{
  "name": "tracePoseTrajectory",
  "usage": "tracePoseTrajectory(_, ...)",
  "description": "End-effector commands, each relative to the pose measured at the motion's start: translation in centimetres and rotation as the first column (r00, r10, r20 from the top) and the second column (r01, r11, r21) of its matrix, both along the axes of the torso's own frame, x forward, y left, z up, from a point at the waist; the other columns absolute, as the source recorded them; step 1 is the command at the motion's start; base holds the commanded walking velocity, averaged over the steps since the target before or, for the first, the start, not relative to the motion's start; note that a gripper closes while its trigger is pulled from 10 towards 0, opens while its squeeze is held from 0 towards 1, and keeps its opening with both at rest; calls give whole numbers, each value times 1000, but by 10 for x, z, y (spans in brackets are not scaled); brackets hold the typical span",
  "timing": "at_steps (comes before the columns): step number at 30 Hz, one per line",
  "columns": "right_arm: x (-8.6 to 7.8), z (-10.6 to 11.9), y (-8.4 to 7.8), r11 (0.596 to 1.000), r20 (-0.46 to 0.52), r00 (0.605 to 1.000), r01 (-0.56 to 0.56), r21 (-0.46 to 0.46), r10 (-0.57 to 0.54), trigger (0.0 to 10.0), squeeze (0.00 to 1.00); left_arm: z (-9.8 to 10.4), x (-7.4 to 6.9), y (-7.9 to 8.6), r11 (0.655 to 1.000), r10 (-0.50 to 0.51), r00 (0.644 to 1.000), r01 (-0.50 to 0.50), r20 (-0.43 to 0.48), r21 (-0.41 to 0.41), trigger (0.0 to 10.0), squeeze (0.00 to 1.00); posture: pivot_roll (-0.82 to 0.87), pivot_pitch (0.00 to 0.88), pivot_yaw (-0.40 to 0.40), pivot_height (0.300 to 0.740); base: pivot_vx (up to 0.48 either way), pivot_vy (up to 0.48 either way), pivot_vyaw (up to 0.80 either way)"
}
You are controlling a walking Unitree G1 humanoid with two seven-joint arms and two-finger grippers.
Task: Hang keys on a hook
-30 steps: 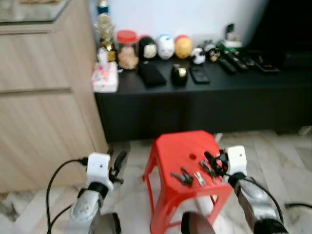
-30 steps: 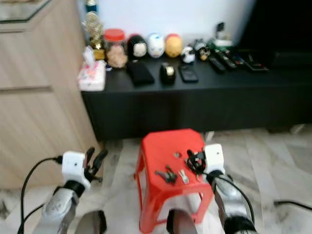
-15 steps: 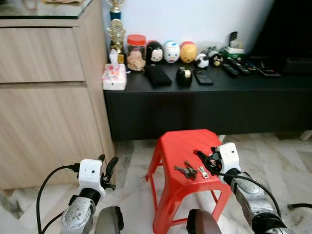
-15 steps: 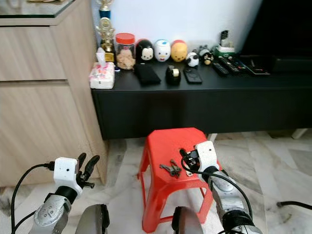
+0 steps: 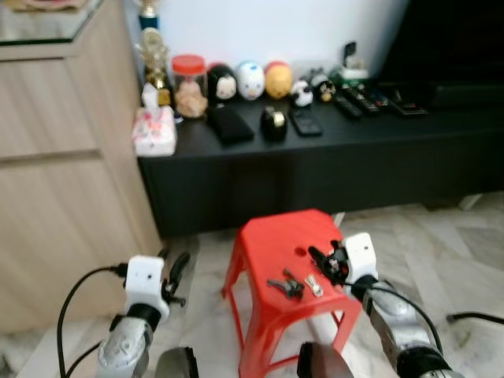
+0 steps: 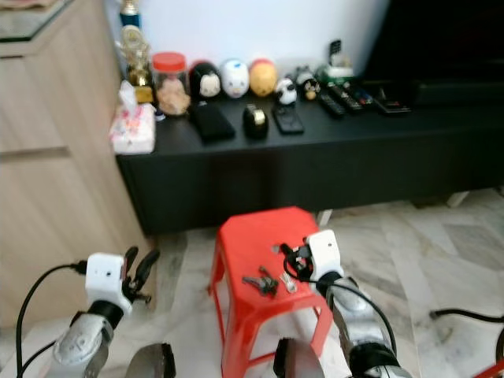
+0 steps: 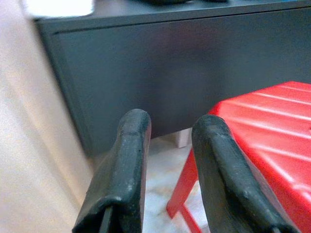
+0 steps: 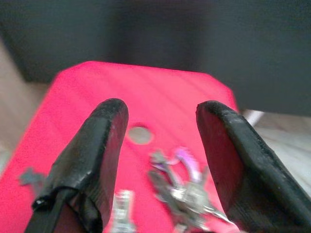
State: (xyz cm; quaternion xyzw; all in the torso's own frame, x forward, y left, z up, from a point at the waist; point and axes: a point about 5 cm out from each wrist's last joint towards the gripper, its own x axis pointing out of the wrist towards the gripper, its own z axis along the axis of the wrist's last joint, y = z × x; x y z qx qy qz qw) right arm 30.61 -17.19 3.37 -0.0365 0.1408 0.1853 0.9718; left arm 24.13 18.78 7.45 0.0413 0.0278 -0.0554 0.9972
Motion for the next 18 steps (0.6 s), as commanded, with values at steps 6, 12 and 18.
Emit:
tracePoseTrajectory(6, 2, 2, -6, 1000, 5, 1000, 12, -10, -12, 10000, 0, 1, 0, -6, 1000, -15, 1000, 15, 4, 0, 10000, 0, 93, 0, -94, 559, 378, 0, 0)
tracePoseTrajectory(12, 1, 2, -6, 1000, 2, 1000, 6, -9, -6, 10000, 0, 1, -1, -5, 1000, -7, 1000, 7, 7, -1, 10000, 0, 91, 0, -94, 559, 187, 0, 0)
tracePoseTrajectory(18, 0, 3, -11, 996, -5, 998, -68, -55, 67, 10000, 0, 1, -2, -6, 1000, -9, 1000, 9, 5, -2, 10000, 0, 90, 0, -94, 559, 0, 0, 0)
